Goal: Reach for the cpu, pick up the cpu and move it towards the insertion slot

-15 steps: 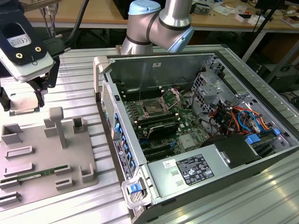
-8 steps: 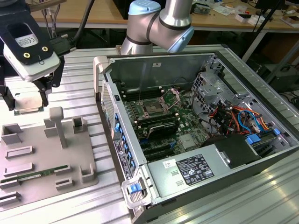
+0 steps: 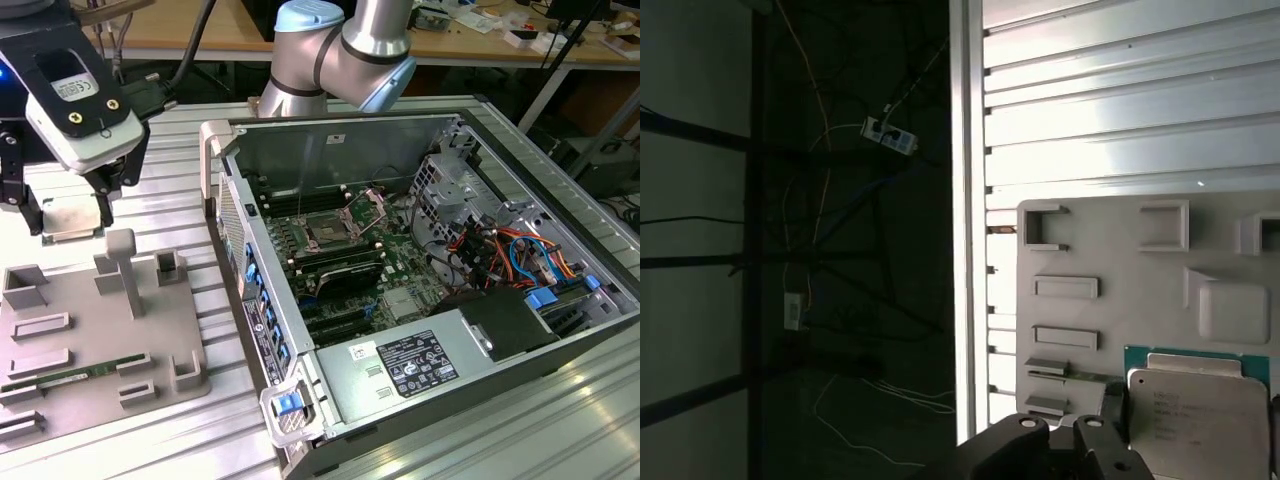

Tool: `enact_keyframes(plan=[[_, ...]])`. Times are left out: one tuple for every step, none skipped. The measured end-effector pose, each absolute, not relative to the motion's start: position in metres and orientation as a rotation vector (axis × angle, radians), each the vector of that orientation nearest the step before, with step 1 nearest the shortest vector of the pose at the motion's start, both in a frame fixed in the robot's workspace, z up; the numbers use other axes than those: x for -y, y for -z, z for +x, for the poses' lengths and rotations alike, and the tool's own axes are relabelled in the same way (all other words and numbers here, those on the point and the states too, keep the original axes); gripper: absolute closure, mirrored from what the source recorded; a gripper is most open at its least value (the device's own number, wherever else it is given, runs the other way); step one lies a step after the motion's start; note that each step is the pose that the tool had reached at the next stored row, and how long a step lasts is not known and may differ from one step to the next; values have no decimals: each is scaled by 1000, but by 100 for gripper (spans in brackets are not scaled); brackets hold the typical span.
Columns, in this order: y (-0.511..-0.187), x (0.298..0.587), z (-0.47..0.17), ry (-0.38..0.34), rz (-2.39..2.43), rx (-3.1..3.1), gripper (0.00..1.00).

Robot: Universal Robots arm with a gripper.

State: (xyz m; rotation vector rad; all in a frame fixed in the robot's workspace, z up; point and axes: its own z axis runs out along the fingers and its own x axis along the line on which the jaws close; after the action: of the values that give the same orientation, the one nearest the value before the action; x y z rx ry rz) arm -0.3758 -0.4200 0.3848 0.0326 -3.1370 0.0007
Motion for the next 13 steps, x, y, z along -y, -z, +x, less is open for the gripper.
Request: enact_keyframes(plan=[[-385, 420, -375, -1, 33, 3137, 45], [-385, 420, -374, -1, 33, 3137, 45], [-385, 420, -373, -1, 33, 3137, 45], [-385, 420, -372, -1, 33, 3137, 45], [-385, 420, -371, -1, 33, 3137, 45], [-385, 420, -370, -1, 33, 3137, 45], [-385, 420, -369, -1, 33, 3137, 45], [-385, 420, -368, -1, 33, 3137, 45], [-385, 420, -367, -1, 33, 3137, 45], [-385, 420, -366, -1, 33, 3137, 45], [-385, 420, -365, -1, 33, 3137, 45], [-385, 420, -364, -1, 33, 3137, 45], [-385, 420, -363, -1, 33, 3137, 45]])
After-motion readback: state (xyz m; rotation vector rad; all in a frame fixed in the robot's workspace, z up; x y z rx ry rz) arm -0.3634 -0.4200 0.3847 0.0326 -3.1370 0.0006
